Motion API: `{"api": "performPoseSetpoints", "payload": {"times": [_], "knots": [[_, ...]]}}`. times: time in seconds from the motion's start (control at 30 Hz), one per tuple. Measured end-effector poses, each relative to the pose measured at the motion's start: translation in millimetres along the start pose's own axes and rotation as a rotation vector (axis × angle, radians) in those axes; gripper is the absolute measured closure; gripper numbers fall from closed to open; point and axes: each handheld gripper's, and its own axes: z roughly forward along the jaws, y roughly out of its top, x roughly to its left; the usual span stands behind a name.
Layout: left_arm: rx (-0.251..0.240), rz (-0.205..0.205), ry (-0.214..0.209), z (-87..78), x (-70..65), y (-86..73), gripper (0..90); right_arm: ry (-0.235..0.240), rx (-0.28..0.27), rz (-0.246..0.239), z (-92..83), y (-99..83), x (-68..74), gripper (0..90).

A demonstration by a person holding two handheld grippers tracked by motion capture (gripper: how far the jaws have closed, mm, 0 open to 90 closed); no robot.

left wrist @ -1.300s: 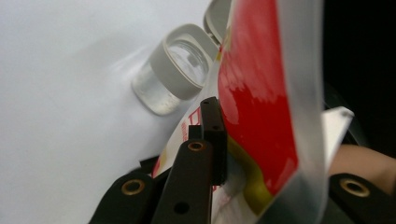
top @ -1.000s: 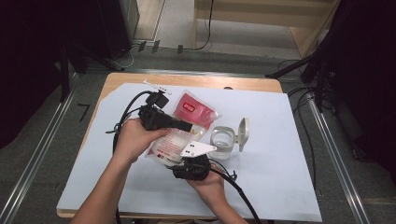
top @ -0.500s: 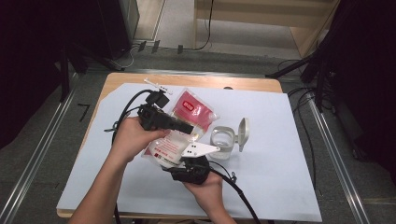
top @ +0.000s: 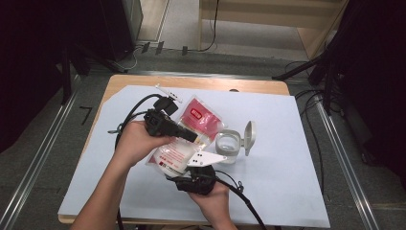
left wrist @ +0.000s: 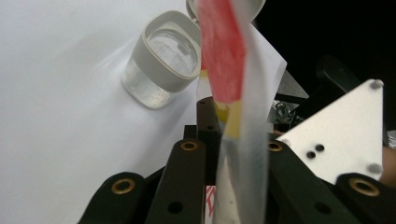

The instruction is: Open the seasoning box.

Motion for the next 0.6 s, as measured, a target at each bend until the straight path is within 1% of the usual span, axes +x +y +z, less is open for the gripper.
{"api": "performPoseSetpoints", "payload": {"times": [0.07, 0.1, 0.13, 0.17, 0.23, 0.27, 0.33, 0.37, 0.4, 0.43, 0.53, 0.57, 0.6], "knots": [[-0.002, -0.005, -0.002, 2.0, -2.1, 1.3, 87.6, -0.020, 0.004, -0.013, 0.5, 0.9, 0.9, 52.6], [-0.007, 0.014, -0.003, 4.2, -4.4, 2.7, 87.7, -0.032, 0.003, -0.015, 0.8, 1.3, 0.9, 51.0], [-0.004, 0.021, 0.003, 5.5, -6.4, 3.9, 87.7, -0.042, 0.005, -0.013, 1.2, 2.0, 0.6, 51.0], [0.012, 0.034, 0.011, 6.3, -7.8, 5.4, 87.5, -0.053, 0.008, -0.017, 2.1, 2.6, 0.6, 50.9], [0.020, 0.036, 0.019, 7.7, -9.1, 6.9, 86.7, -0.072, 0.024, -0.029, 5.2, 4.4, 0.3, 51.0], [0.038, 0.039, 0.043, 10.0, -11.8, 10.3, 86.1, -0.085, 0.026, -0.033, 6.9, 5.5, -0.3, 51.6], [0.057, 0.048, 0.062, 11.0, -13.5, 14.6, 85.5, -0.097, 0.026, -0.036, 10.5, 7.8, -1.8, 52.0], [0.059, 0.039, 0.066, 12.2, -15.0, 16.6, 85.3, -0.099, 0.027, -0.036, 11.9, 9.2, -1.9, 52.3], [0.059, 0.039, 0.066, 12.2, -15.0, 16.6, 84.6, -0.099, 0.027, -0.036, 11.9, 9.2, -1.9, 52.3], [0.069, 0.037, 0.067, 12.4, -15.7, 20.6, 84.1, -0.118, 0.027, -0.044, 13.7, 12.0, -1.6, 53.9], [0.075, 0.041, 0.068, 12.3, -15.8, 24.3, 82.3, -0.121, 0.013, -0.039, 14.0, 13.8, -2.4, 55.8], [0.077, 0.036, 0.060, 12.7, -15.3, 26.3, 81.7, -0.106, -0.002, -0.014, 13.9, 14.1, -4.8, 57.8], [0.085, 0.030, 0.052, 13.5, -14.5, 28.5, 80.2, -0.100, -0.006, -0.003, 14.0, 14.0, -5.2, 58.4]]}}
